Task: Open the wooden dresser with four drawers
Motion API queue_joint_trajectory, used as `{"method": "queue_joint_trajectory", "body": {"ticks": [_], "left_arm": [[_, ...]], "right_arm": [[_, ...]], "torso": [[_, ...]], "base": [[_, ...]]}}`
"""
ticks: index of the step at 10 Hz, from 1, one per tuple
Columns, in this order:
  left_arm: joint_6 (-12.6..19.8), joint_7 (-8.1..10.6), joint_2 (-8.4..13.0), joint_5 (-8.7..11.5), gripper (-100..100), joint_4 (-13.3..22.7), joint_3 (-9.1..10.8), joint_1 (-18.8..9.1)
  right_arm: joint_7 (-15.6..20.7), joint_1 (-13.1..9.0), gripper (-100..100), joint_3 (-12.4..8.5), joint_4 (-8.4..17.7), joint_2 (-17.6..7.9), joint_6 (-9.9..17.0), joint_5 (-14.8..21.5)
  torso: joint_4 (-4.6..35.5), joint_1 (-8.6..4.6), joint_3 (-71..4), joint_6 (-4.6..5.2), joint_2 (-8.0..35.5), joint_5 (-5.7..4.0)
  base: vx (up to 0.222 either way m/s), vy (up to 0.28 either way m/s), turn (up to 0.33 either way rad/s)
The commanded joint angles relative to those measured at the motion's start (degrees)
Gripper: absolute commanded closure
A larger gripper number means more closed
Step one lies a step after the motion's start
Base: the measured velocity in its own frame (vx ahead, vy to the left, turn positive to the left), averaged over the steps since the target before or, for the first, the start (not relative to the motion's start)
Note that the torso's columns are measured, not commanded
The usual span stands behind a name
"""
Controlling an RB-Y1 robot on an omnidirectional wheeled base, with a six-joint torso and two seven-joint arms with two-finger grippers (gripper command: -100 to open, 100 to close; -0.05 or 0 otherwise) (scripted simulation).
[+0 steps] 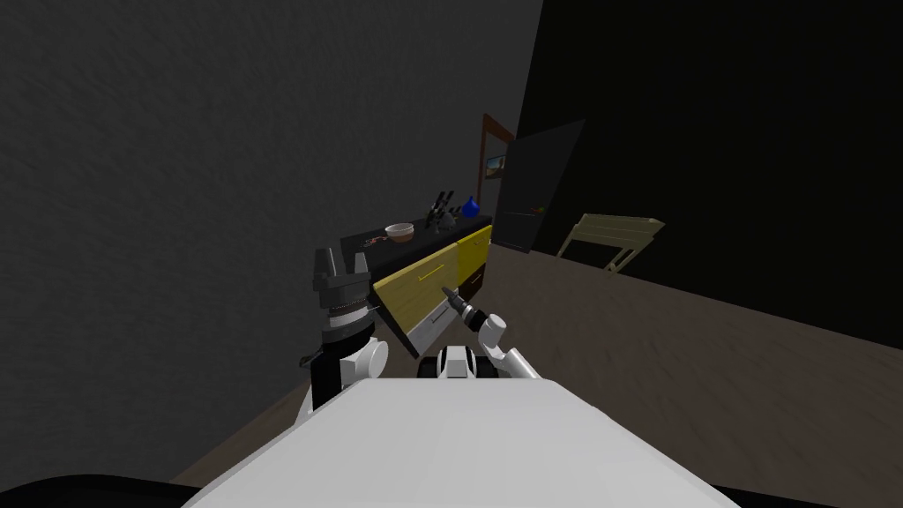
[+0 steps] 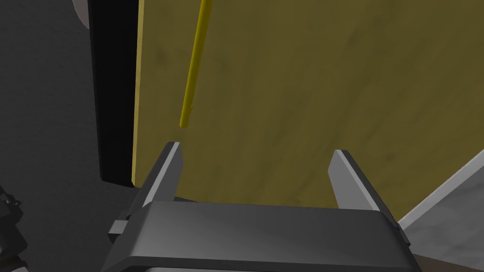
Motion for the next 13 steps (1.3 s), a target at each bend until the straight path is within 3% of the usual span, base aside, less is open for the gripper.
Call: {"method": "queue_joint_trajectory", "body": {"ticks": [1, 3, 8, 10, 12, 13], "left_arm": [[0.0, 0.0, 0.0, 0.0, 0, 0.0, 0.0, 0.0], [0.0, 0.0, 0.0, 0.0, 0, 0.0, 0.0, 0.0], [0.0, 0.0, 0.0, 0.0, 0, 0.0, 0.01, 0.0], [0.0, 0.0, 0.0, 0.0, 0, 0.0, 0.01, 0.0], [0.0, 0.0, 0.0, 0.0, 0, 0.0, 0.01, 0.0], [0.0, 0.0, 0.0, 0.0, 0, 0.0, 0.01, 0.0]], "right_arm": [[1.2, -1.8, -100, -0.8, 0.4, 0.0, -1.4, 2.6], [1.4, -2.3, -100, -1.0, 0.2, 2.3, -1.8, 3.3], [1.7, -2.8, -100, -1.1, 0.1, 10.6, -2.2, 3.8], [1.3, -2.7, -100, -0.9, -0.3, 10.2, -2.6, 3.8], [0.4, -4.5, -100, -0.5, -0.3, 10.8, -4.9, 4.4], [0.7, -4.2, -100, -0.6, -0.2, 10.7, -4.3, 4.2]], "torso": [[0.0, -0.06, 0.0, 0.01, 0.0, -0.01], [0.0, -0.19, 0.0, 0.01, 0.0, -0.05], [0.0, -0.25, 0.0, 0.01, 0.0, -0.07], [0.0, -0.18, 0.0, 0.02, 0.0, -0.05], [0.0, -0.13, 0.0, 0.0, 0.0, -0.04], [0.0, -0.08, -0.1, 0.01, -0.1, -0.02]], "base": [[0.033, 0.139, -0.011], [0.022, 0.116, -0.007], [0.004, 0.024, -0.001], [0.0, 0.0, 0.0], [0.042, 0.029, 0.061], [0.026, 0.021, 0.009]]}}
